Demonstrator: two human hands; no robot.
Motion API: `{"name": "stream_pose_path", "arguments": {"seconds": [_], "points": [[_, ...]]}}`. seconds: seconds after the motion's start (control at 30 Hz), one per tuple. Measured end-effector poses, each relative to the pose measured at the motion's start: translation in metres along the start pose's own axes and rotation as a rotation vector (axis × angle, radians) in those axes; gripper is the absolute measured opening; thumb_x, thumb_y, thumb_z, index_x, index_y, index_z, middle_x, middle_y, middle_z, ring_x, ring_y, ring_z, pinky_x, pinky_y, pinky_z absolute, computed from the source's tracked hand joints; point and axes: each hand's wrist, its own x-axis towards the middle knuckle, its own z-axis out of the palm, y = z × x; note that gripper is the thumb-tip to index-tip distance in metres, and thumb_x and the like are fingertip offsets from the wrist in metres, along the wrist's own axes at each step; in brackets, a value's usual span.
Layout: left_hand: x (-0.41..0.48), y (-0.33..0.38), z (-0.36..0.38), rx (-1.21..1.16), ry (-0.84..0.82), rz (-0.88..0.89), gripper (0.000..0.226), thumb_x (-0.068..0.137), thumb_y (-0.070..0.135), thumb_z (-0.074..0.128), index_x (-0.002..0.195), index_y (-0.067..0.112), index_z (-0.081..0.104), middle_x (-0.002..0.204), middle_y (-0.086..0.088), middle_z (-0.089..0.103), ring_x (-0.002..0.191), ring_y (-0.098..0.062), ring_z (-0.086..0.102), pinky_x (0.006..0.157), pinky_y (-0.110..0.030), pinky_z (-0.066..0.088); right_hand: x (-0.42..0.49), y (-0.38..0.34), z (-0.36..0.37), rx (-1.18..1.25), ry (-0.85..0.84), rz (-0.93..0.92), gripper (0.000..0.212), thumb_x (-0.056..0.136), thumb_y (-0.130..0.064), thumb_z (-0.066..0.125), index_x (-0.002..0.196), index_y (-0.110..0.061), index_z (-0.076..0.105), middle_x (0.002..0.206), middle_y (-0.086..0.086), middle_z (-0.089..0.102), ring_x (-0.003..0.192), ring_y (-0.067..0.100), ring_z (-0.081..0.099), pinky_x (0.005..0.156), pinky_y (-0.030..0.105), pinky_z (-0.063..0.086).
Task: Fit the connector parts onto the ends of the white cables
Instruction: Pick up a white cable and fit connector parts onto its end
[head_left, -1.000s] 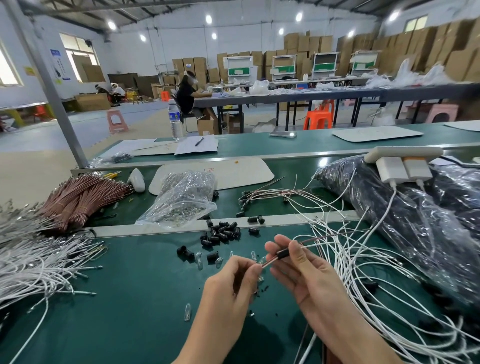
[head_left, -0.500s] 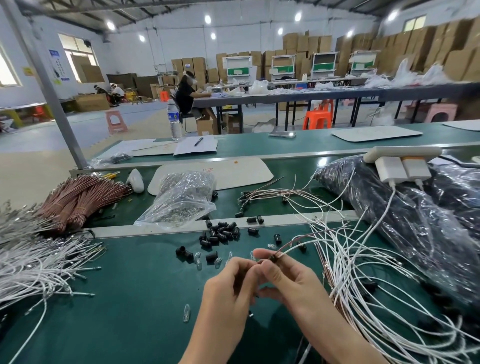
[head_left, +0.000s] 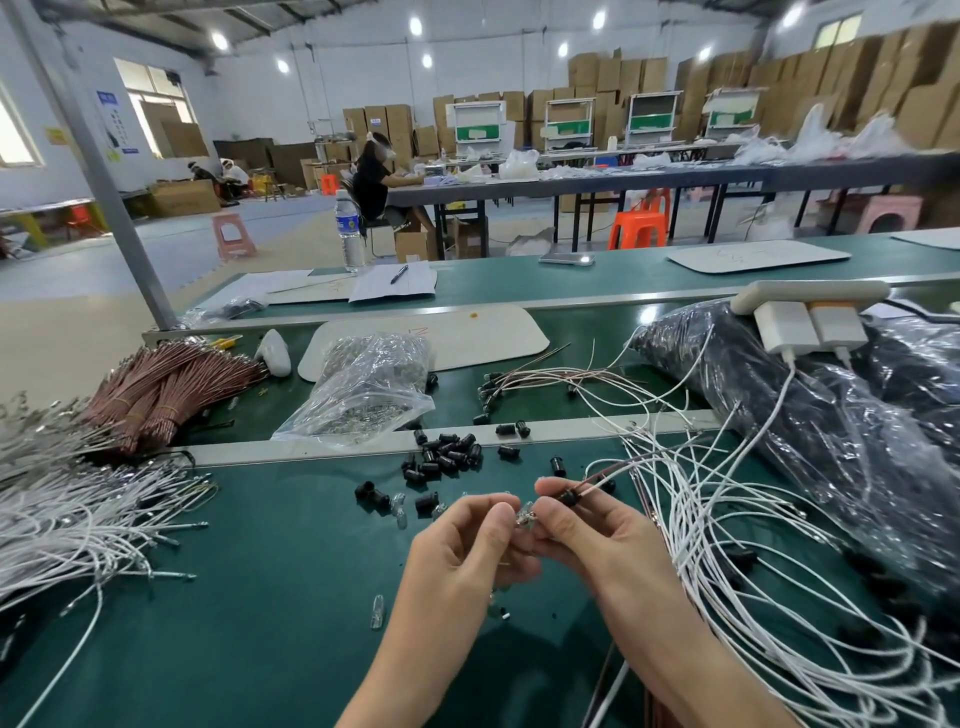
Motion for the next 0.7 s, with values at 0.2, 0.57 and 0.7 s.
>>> {"name": "stream_pose_path", "arguments": {"seconds": [0.2,0.57,0.7], "points": [[-0.0001,-0.0001,-0.0026,0.127,-0.030,0.037,0.020,0.087,0.036,0.064,0.088,0.019,0.076,0.080,-0.005,0.076,0.070,-0.022,0.073,0.068,-0.026,0.059,0.0013,-0.0014,-0.0023,0.000,-0.007,0.010,0.035,0.065,-0.032,0.083,0.098,-0.021,0.080,0.083,0.009,0.075,0.078,0.017,0.072,0.074,0.026,0.060],[0.0004,-0.0010,-0.0014,0.040,0.004,-0.038,0.028,0.086,0.034,0.062,0.090,0.009,0.073,0.078,-0.012,0.074,0.065,-0.023,0.071,0.068,-0.031,0.061,0.0005,-0.0012,-0.0013,0.010,-0.060,0.009,0.035,0.064,-0.032,0.083,0.098,-0.026,0.078,0.086,0.014,0.076,0.079,0.020,0.074,0.072,0.023,0.059],[0.0007,-0.0002,-0.0031,0.018,0.006,-0.052,0.025,0.089,0.029,0.062,0.092,0.006,0.072,0.078,-0.012,0.074,0.063,-0.021,0.069,0.067,-0.030,0.061,0.0013,-0.0002,-0.0034,-0.015,-0.098,0.026,0.035,0.068,-0.023,0.083,0.103,-0.028,0.077,0.093,0.011,0.077,0.088,0.020,0.075,0.077,0.021,0.058]]}}
